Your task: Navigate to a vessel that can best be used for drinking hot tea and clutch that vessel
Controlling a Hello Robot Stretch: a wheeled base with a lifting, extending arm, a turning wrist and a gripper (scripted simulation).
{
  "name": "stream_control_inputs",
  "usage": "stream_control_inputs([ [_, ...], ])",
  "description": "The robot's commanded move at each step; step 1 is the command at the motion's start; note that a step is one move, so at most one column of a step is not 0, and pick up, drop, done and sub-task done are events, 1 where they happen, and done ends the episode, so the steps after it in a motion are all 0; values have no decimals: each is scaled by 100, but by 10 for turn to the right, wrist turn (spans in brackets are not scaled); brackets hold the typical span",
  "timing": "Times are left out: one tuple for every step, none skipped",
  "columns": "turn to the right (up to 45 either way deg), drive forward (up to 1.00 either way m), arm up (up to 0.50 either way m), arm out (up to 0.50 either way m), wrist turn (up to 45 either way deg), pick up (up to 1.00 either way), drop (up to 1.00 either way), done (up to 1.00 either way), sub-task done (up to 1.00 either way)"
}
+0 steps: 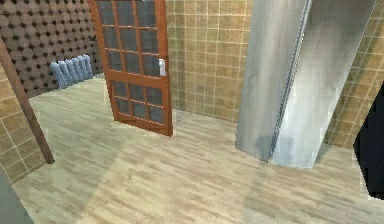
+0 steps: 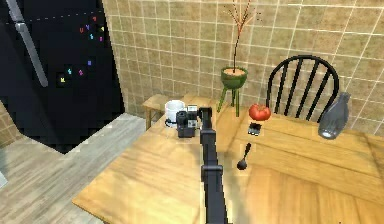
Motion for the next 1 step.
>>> stream_control_inputs([
  [0, 0, 0, 0, 0, 0, 0, 100, 0],
])
